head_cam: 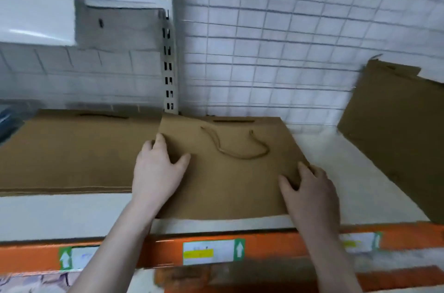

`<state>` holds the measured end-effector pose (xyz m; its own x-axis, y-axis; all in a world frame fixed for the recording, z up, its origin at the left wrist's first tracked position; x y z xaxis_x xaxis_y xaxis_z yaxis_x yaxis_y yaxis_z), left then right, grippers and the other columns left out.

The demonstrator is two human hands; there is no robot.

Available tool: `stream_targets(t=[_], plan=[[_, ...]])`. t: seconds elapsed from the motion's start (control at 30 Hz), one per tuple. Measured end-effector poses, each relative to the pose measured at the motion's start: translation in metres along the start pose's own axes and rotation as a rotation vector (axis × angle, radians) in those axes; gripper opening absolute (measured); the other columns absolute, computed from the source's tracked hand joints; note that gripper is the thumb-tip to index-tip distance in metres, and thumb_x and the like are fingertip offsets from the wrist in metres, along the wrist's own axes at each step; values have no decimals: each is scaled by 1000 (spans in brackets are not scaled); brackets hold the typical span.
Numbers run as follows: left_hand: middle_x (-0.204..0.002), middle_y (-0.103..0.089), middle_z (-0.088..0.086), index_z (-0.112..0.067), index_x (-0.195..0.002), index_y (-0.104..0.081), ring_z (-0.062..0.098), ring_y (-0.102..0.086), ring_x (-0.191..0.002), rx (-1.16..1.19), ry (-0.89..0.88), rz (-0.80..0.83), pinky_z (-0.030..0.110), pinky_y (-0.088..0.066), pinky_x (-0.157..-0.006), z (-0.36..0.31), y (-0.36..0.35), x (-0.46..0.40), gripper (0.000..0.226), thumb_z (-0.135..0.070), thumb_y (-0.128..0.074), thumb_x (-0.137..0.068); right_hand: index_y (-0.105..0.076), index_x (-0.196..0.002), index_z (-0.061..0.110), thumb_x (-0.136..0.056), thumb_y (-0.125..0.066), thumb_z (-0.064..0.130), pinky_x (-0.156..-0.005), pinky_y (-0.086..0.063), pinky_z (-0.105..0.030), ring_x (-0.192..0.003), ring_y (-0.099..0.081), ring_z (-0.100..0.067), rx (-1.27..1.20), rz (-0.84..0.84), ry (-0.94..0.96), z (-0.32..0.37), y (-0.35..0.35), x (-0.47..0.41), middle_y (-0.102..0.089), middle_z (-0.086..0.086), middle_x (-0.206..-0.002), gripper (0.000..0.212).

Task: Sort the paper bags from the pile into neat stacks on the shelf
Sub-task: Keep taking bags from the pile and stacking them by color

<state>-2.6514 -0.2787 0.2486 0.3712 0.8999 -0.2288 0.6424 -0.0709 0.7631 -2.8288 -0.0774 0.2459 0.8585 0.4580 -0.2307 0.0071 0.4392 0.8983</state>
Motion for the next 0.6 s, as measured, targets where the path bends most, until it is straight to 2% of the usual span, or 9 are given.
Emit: stream_targets(t=[0.23,0.4,0.6], plan=[[-118,-54,20,3,-120,-49,38,-46,-113,-86,65,2,45,-38,-97,-22,-39,-9,60,-44,-59,-84,-38,-142,15,-94,-44,43,-102,-33,-34,-125,-39,-26,29,74,59,-30,-13,-46,-42,-9,-140,56],[-128,-50,18,-1,-125,-46,33,-41,-122,-114,119,35,38,-34,-101,-23,-66,-12,57,-41,-59,-86,-39,-141,15,-95,-41,45,-104,-30,-32,-127,-37,-24,97,101,89,-39,-26,-65,-42,-8,-141,55],[-141,-41,18,-1,-135,-39,34,-37,-130,-109,148,47,41,-32,-106,-23,-81,-31,65,-43,-56,-88,-37,-141,13,-97,-38,45,-101,-33,-31,-125,-39,-24,121,123,117,-38,-35,-85,-44,-8,-139,55]])
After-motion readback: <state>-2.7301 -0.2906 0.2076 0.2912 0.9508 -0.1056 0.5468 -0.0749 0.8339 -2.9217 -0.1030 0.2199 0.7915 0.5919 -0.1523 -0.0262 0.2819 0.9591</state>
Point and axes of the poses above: each hand's wrist, its own x-axis away from the middle knuckle, its own y-axis out of the back of the hand, z = x × y, the point moved 5 cm from there along -x, towards the middle knuckle
